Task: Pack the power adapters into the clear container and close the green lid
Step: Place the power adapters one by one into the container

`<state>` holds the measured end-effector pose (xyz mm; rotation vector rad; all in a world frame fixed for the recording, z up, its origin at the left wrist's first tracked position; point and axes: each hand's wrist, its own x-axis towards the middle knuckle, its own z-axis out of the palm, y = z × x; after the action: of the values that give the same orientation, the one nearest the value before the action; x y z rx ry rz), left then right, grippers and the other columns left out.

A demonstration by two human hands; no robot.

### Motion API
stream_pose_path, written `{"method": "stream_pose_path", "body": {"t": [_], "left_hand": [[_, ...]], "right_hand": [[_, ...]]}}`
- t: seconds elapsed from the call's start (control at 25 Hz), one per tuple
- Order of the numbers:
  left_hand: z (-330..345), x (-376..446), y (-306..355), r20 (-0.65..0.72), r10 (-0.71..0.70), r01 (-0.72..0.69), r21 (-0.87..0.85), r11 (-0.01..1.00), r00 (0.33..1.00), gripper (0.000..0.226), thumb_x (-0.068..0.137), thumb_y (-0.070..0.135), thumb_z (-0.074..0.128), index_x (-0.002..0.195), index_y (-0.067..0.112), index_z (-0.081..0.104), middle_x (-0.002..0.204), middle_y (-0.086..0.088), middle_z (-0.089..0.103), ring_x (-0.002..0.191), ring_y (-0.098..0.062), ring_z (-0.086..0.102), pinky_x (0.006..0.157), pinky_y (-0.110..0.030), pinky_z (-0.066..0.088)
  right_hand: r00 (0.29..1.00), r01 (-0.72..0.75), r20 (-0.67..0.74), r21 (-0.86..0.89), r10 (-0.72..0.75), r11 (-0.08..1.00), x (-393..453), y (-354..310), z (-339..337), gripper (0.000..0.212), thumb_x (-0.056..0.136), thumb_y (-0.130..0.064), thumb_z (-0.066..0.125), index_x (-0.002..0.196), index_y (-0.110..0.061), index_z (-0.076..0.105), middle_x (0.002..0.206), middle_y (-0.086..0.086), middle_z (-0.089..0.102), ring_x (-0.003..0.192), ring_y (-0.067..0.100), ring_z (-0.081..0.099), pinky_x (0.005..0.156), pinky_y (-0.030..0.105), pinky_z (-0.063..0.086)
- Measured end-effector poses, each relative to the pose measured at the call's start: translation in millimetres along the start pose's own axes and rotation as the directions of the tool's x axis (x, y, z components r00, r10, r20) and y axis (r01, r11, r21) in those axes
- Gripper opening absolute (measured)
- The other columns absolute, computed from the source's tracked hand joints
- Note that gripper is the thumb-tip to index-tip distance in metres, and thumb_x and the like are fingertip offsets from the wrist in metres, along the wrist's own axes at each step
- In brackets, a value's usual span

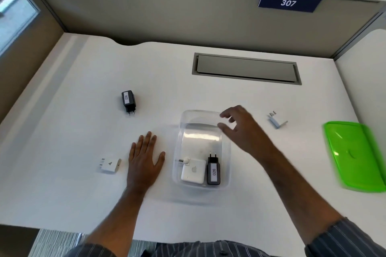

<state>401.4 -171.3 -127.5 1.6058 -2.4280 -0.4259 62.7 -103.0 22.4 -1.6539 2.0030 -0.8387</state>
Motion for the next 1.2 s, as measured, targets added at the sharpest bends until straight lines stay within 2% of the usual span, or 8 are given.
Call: {"method": "stream_pose_path", "body": {"t": [0.12, 0.24, 0.48, 0.6, 0.72, 0.88, 1.0, 1.2], "left_hand": [[2.5, 1.4, -2.1, 0.004, 0.002, -0.002, 0.013, 1.000, 1.000, 0.070, 0.100, 0.055, 0.036, 0.163, 0.027, 0.023, 0.173, 0.006, 0.018, 0.161, -0.016, 0.010, 0.131, -0.044, 0.011], [4.8, 1.1, -3.9, 0.001, 0.004, -0.004, 0.011, 1.000, 1.000, 0.070, 0.100, 0.056, 0.036, 0.163, 0.027, 0.024, 0.173, 0.006, 0.018, 0.161, -0.016, 0.010, 0.131, -0.044, 0.010], [4.8, 2.3, -3.1, 0.010, -0.002, 0.001, 0.010, 1.000, 1.000, 0.070, 0.100, 0.056, 0.035, 0.163, 0.029, 0.021, 0.173, 0.007, 0.016, 0.161, -0.014, 0.007, 0.131, -0.042, 0.008], [5.2, 2.0, -4.1, 0.012, -0.001, 0.001, 0.009, 1.000, 1.000, 0.071, 0.100, 0.057, 0.035, 0.163, 0.030, 0.020, 0.173, 0.008, 0.016, 0.161, -0.013, 0.006, 0.131, -0.041, 0.007], [5.2, 2.7, -3.0, 0.012, -0.007, 0.006, 0.010, 1.000, 1.000, 0.070, 0.100, 0.057, 0.036, 0.163, 0.030, 0.021, 0.173, 0.008, 0.017, 0.161, -0.013, 0.007, 0.131, -0.041, 0.007], [3.3, 3.5, -0.6, 0.008, -0.007, 0.007, 0.006, 1.000, 1.000, 0.070, 0.100, 0.056, 0.037, 0.163, 0.029, 0.023, 0.173, 0.008, 0.017, 0.161, -0.014, 0.009, 0.131, -0.039, 0.006], [2.4, 2.8, -1.2, 0.003, -0.002, 0.002, 0.007, 1.000, 1.000, 0.069, 0.100, 0.055, 0.038, 0.162, 0.028, 0.024, 0.173, 0.007, 0.018, 0.161, -0.014, 0.010, 0.131, -0.041, 0.009], [1.1, 2.3, 0.9, 0.010, -0.006, 0.006, 0.000, 1.000, 1.000, 0.069, 0.100, 0.054, 0.038, 0.162, 0.028, 0.024, 0.173, 0.007, 0.018, 0.161, -0.015, 0.010, 0.131, -0.044, 0.011]], "right_hand": [[0.974, -0.147, -0.183, -0.050, 0.135, 0.988, 9.7, 45.7, -22.5, 0.028, 0.088, -0.026, 0.075, 0.113, -0.018, 0.065, 0.115, 0.001, 0.057, 0.103, 0.022, 0.058, 0.086, 0.035, 0.051], [0.926, -0.359, -0.176, -0.142, 0.334, 0.922, 9.4, 95.4, -38.3, 0.039, 0.089, -0.022, 0.073, 0.123, -0.010, 0.060, 0.130, 0.011, 0.052, 0.123, 0.036, 0.050, 0.106, 0.044, 0.042], [0.906, -0.423, -0.136, -0.343, 0.402, 0.839, -1.1, 150.8, -52.4, 0.070, 0.089, -0.019, 0.071, 0.152, -0.012, 0.041, 0.149, 0.019, 0.045, 0.138, 0.042, 0.040, 0.111, 0.050, 0.036], [0.871, -0.488, -0.154, -0.361, 0.466, 0.794, -9.1, 164.0, -50.3, 0.064, 0.094, -0.021, 0.065, 0.153, -0.020, 0.042, 0.157, 0.018, 0.038, 0.143, 0.042, 0.034, 0.112, 0.053, 0.036], [0.891, -0.451, -0.118, -0.336, 0.438, 0.827, -15.7, 171.5, -46.0, 0.054, 0.096, -0.010, 0.059, 0.149, -0.016, 0.047, 0.150, 0.017, 0.046, 0.138, 0.041, 0.041, 0.111, 0.049, 0.038], [0.888, -0.459, -0.178, -0.318, 0.423, 0.829, -18.5, 168.7, -46.7, 0.047, 0.093, -0.004, 0.057, 0.138, -0.018, 0.056, 0.135, 0.017, 0.053, 0.121, 0.044, 0.049, 0.094, 0.051, 0.049], [0.919, -0.391, -0.174, -0.295, 0.353, 0.872, -16.0, 164.8, -46.9, 0.046, 0.093, 0.000, 0.056, 0.136, -0.017, 0.057, 0.133, 0.014, 0.056, 0.124, 0.040, 0.051, 0.098, 0.047, 0.045], [0.926, -0.298, -0.236, 0.016, 0.293, 0.954, -8.0, 120.9, -34.8, 0.045, 0.095, -0.008, 0.059, 0.135, -0.030, 0.056, 0.128, -0.004, 0.056, 0.121, 0.022, 0.055, 0.106, 0.046, 0.046]]}}
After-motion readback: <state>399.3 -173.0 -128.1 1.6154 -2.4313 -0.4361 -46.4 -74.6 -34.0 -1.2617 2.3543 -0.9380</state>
